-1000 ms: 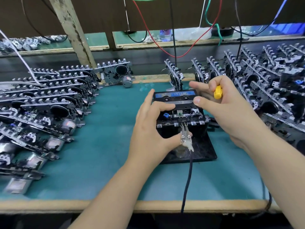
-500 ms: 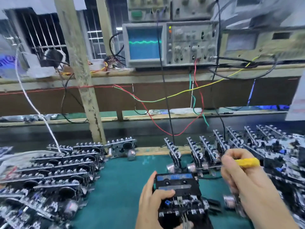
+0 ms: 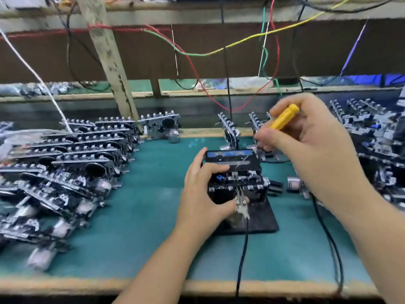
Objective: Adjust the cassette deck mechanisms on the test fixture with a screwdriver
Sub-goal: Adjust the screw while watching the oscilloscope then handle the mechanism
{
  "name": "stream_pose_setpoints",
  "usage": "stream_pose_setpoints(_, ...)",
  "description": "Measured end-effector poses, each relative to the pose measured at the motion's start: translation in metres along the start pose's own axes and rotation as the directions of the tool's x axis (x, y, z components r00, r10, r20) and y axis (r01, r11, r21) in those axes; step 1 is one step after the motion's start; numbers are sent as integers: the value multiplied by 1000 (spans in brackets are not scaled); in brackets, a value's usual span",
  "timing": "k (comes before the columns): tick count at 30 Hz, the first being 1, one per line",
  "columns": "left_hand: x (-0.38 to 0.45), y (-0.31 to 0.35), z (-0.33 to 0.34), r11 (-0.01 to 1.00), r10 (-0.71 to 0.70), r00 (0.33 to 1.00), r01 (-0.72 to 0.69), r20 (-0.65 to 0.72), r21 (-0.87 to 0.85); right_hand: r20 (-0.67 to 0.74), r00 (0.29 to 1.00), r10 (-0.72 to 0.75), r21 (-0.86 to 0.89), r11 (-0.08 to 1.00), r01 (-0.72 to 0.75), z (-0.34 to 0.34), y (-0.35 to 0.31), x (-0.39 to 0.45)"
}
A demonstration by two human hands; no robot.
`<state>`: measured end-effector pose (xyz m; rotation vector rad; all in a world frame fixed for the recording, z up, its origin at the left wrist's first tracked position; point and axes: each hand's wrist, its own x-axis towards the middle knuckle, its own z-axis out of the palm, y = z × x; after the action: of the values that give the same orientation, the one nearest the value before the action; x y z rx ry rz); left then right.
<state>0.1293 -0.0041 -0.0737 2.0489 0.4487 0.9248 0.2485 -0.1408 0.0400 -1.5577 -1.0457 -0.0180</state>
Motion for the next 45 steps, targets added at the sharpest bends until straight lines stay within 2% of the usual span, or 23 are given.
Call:
stream_pose_setpoints(4, -1, -5, 0, 1000, 11, 1000, -11, 12, -23, 66, 994, -87, -109, 990, 94, 10, 0, 3)
stream_pose_setpoints(11, -1, -1, -1, 1000, 4, 1000, -4, 19, -17, 135, 985, -106, -261, 956, 138, 20, 2, 1)
stream_pose_setpoints(15, -1, -3, 0, 1000, 12, 1000, -11, 10, -22, 120, 988, -101, -213, 969, 125, 20, 2, 1)
stream_pose_setpoints(23, -1, -5, 0, 1000, 10, 1000, -10, 14, -17, 125, 990, -67, -229, 969, 94, 20, 1, 2)
stream_pose_setpoints(33, -1, -6, 0, 1000, 1, 1000, -1, 23, -15, 122, 983, -140, -250, 954, 167, 30, -2, -3)
stream_pose_setpoints(40, -2, -6, 0, 999, 22, 1000, -22, 13, -44, 254, 962, -104, -302, 936, 181, 25, -7, -2)
stream_pose_setpoints(45, -2, -4, 0, 999, 10, 1000, -10, 9, -48, 284, 950, -133, -237, 950, 203, 24, -8, 2)
